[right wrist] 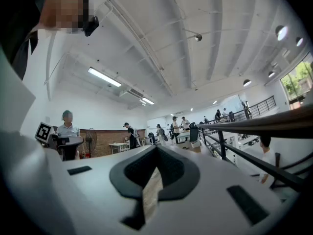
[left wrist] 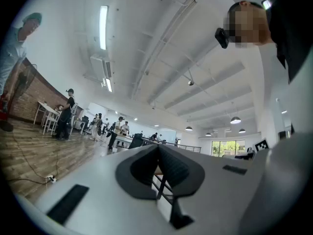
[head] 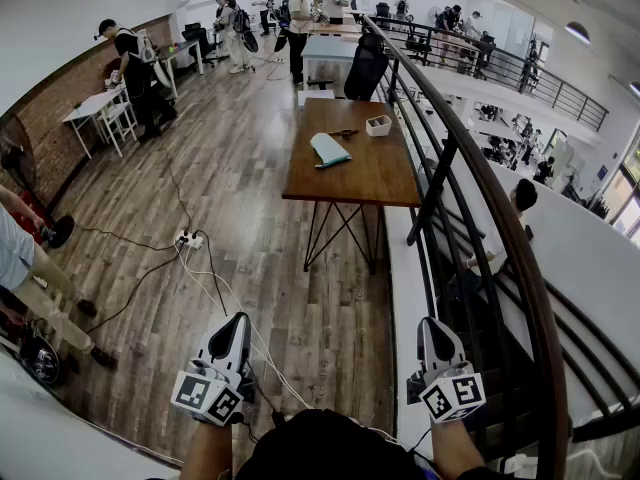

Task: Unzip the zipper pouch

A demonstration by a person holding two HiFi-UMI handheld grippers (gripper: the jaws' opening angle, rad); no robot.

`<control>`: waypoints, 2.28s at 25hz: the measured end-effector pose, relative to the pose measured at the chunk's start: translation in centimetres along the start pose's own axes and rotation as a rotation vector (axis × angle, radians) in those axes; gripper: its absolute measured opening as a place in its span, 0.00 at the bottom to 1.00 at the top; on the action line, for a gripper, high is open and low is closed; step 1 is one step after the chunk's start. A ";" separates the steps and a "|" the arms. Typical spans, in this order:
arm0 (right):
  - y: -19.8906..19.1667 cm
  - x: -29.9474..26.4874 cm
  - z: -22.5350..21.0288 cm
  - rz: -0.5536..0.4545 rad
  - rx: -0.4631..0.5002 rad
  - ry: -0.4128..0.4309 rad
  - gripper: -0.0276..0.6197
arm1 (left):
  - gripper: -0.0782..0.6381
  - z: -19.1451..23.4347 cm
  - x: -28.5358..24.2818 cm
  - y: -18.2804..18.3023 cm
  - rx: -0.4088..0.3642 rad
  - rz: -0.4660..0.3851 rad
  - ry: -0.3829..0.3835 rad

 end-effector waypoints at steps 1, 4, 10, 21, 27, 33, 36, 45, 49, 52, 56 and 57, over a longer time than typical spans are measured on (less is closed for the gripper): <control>0.0 -0.1 0.0 0.001 0.000 0.000 0.03 | 0.13 0.1 0.0 0.0 0.005 0.002 0.004; -0.1 -0.3 -0.2 0.005 0.000 0.001 0.03 | 0.13 0.6 0.0 -0.1 0.015 0.004 0.016; -0.8 -0.4 0.2 0.031 -0.004 0.006 0.03 | 0.13 1.2 0.3 0.0 0.029 -0.001 0.031; -0.3 -1.6 3.1 -0.003 -0.035 0.015 0.04 | 0.13 2.4 0.9 0.0 0.028 0.031 0.015; 0.0 -1.5 5.8 -0.009 -0.014 0.009 0.04 | 0.13 3.4 1.6 0.3 0.033 0.047 -0.013; 0.3 -1.2 8.4 -0.003 0.025 -0.003 0.20 | 0.32 4.8 2.1 0.4 0.078 0.042 -0.023; 0.9 -1.2 8.9 -0.017 0.025 0.000 0.39 | 0.42 5.0 2.0 0.1 0.077 0.054 -0.021; 0.4 -5.3 6.4 -0.036 -0.002 0.027 0.50 | 0.49 6.0 -1.0 0.5 0.046 0.048 0.022; 0.6 -8.8 4.2 -0.051 -0.016 0.061 0.49 | 0.49 5.8 -3.8 1.2 0.027 0.030 0.044; 0.8 -11.2 1.8 -0.073 -0.015 0.076 0.48 | 0.49 5.8 -6.4 1.4 0.011 0.011 0.067; 0.5 -13.3 -2.5 -0.078 -0.021 0.071 0.48 | 0.49 5.6 -10.1 1.0 0.005 -0.015 0.098; 0.4 -13.7 -3.6 -0.078 -0.020 0.070 0.48 | 0.49 5.5 -11.0 0.9 0.005 -0.019 0.105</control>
Point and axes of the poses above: the fingertips, and each gripper's own axes: x backward along the fingers, z to its left, y out of its top, the point moved 3 cm from there along x, backward along the fingers, and after that the axes turned 10 degrees about x, right-handed, at the moved point
